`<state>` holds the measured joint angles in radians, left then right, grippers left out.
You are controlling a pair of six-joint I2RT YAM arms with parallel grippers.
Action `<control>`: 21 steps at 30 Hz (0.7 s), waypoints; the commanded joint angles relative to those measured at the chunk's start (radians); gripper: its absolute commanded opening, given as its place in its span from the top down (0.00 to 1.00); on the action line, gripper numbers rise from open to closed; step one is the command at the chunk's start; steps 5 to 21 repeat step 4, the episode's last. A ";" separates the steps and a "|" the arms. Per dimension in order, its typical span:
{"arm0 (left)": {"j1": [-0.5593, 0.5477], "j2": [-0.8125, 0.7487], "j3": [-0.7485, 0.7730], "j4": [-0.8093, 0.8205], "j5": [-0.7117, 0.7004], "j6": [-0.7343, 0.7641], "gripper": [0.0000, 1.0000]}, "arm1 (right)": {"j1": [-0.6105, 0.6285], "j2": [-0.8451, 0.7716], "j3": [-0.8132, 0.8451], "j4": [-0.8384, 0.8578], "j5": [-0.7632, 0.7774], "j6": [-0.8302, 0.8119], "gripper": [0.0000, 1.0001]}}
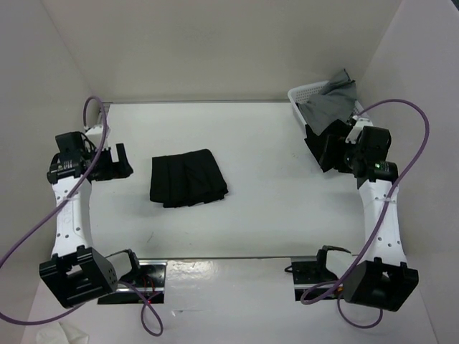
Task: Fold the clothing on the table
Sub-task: Fold the skirt
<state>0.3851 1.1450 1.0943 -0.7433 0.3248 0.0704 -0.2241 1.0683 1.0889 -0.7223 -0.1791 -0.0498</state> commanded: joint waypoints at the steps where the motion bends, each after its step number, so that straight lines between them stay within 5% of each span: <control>1: 0.006 -0.030 -0.010 0.028 0.000 -0.017 0.00 | -0.015 -0.041 -0.030 0.066 -0.011 -0.009 0.02; 21: 0.006 -0.030 -0.010 0.028 0.000 -0.017 0.00 | -0.024 -0.050 -0.040 0.066 -0.020 -0.018 0.02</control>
